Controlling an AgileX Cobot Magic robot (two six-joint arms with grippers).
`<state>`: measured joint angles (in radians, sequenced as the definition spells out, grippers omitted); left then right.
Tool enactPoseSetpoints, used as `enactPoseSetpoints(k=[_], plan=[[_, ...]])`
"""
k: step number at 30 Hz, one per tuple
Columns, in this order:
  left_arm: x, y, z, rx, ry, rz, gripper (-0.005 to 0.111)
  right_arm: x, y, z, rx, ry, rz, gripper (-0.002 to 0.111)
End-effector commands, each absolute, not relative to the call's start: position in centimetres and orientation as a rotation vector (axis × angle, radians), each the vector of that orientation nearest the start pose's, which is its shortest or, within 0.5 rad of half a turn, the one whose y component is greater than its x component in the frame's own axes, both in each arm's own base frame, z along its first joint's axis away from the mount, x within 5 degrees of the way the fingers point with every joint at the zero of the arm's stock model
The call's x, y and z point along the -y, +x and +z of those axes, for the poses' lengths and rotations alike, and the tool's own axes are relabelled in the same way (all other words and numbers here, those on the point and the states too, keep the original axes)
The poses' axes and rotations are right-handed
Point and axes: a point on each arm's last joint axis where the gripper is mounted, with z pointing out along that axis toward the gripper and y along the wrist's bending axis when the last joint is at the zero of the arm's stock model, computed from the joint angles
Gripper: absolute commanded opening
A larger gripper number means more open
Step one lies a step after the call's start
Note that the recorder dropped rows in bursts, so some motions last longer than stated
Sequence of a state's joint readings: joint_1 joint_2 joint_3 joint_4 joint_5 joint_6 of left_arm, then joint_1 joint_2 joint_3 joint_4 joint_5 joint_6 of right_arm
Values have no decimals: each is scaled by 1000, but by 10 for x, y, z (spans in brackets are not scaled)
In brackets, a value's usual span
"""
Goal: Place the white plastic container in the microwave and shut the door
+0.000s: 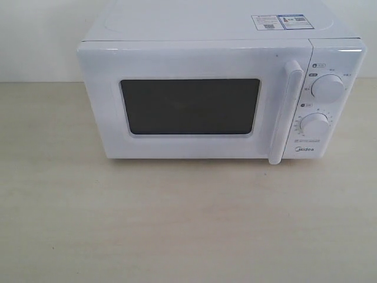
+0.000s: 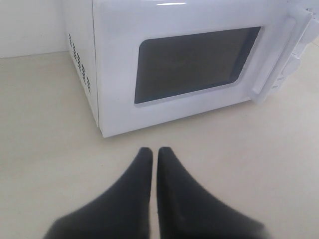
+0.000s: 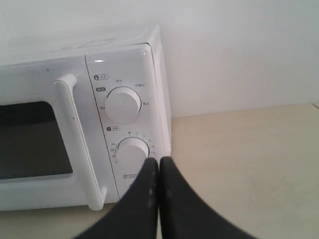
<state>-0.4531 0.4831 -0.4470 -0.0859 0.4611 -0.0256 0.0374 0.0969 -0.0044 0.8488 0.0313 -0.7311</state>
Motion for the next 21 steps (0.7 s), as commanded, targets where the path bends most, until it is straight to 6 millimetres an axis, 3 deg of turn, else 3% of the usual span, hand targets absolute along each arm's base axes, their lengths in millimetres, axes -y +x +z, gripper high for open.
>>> enactPoseSetpoints(k=[1,5,10,21], plan=[[47,89,287,-1955,364,-399,4,-5,60,208,-1558,54,157,0],[47,89,287,-1955,364,-399,4,-7,56,202,-1608,-14,130,0],[47,89,287,-1955,364,-399,4,-5,56,195,-1689,124,202,0],[47,89,287,-1955,364,-399,4,-5,56,194,-1694,55,142,0]])
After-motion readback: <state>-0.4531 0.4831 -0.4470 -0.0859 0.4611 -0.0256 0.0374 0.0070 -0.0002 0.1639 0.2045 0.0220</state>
